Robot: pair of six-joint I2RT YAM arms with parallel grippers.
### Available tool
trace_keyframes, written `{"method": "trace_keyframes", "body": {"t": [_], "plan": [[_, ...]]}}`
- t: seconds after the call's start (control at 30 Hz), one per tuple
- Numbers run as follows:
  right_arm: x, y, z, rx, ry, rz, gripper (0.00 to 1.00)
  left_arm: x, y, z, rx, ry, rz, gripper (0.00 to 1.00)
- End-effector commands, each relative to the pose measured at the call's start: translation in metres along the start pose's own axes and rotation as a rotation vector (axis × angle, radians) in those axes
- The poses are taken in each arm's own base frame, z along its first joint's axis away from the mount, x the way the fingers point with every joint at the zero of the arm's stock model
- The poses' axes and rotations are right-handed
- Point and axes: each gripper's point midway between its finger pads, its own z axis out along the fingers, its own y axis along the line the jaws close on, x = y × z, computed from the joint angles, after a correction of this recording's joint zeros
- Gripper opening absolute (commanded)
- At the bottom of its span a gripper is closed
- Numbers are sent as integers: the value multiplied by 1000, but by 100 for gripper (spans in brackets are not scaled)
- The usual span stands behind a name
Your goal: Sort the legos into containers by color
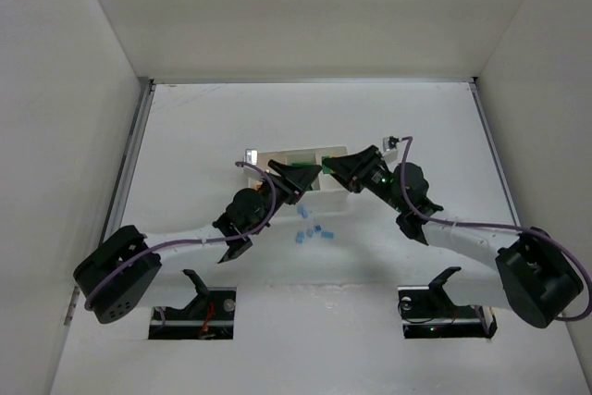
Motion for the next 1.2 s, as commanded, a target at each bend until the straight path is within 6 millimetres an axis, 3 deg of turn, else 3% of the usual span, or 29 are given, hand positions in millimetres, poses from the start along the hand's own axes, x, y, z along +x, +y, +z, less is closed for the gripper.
{"method": "trace_keyframes", "body": {"t": [0.0, 0.3, 0.73, 0.83, 0.93, 1.17], "plan": [[3, 23, 2, -98, 3, 22, 20, -6, -37, 6, 121, -22, -14, 50], [14, 25, 7, -125, 31, 61, 20, -5, -38, 9, 128, -23, -14, 47], [22, 18, 12, -124, 50, 99, 21, 0, -42, 9, 148, -16, -16, 32], [23, 19, 12, -127, 51, 101, 27, 0, -43, 9, 154, -18, -13, 26], [21, 19, 12, -127, 38, 95, 41, -3, -41, 5, 154, -25, -2, 22], [18, 23, 7, -137, 24, 56, 61, -8, -37, 0, 145, -36, 10, 20]]}}
